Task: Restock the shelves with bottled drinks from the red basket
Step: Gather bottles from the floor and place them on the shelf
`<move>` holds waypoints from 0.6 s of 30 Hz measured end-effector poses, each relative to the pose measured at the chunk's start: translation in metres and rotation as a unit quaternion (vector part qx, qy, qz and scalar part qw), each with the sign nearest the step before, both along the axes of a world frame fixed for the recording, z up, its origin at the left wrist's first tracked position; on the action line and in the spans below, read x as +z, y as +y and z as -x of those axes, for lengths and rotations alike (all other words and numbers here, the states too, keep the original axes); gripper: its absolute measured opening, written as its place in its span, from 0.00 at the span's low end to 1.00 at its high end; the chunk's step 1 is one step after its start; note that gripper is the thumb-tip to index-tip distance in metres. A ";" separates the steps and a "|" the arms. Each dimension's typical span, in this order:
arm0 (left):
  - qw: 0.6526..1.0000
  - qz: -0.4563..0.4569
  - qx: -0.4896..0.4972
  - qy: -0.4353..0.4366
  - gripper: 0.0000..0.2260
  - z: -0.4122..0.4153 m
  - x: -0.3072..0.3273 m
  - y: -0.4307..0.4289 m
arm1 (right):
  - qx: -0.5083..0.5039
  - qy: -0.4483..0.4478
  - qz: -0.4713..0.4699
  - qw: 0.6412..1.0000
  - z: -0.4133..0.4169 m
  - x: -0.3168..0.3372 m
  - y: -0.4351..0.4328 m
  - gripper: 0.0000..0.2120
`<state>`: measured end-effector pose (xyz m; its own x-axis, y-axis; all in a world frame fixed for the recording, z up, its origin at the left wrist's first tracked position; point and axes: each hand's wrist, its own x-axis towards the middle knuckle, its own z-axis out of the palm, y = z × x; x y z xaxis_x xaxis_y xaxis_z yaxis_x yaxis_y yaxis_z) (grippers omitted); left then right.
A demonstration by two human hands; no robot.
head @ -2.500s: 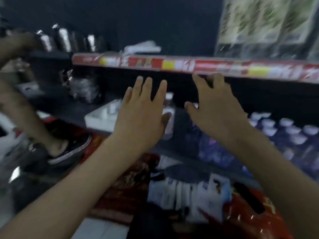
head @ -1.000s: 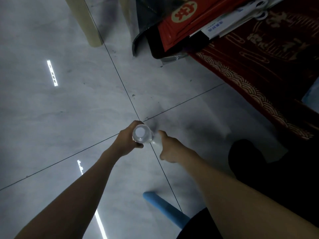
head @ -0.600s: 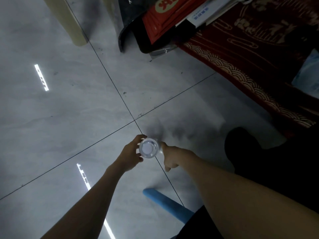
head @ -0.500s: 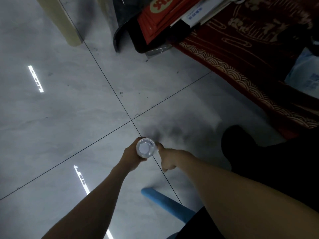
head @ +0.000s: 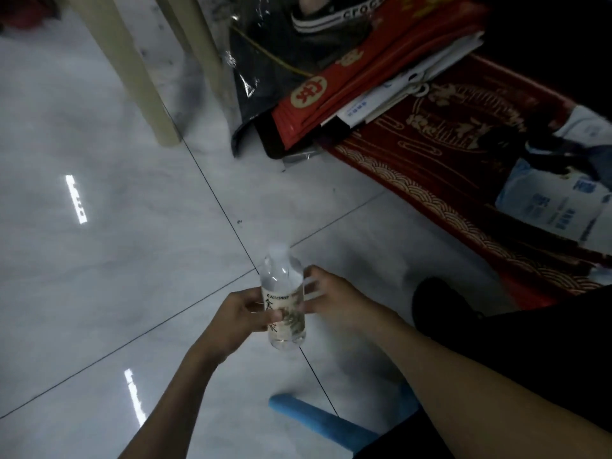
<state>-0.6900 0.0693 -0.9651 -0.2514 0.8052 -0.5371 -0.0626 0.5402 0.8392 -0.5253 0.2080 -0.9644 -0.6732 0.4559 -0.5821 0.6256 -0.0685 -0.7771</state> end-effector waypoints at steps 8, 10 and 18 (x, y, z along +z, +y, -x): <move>0.978 -0.175 -0.034 0.110 0.19 0.004 0.150 0.026 | -0.101 0.213 -0.047 0.971 -0.007 0.162 0.009 0.17; 0.963 -0.232 -0.052 0.124 0.20 -0.010 0.192 0.038 | -0.121 0.257 -0.088 0.955 -0.027 0.204 0.010 0.18; 0.885 -0.406 -0.173 0.146 0.21 -0.110 0.348 0.097 | -0.219 0.327 -0.289 0.873 -0.142 0.358 0.014 0.17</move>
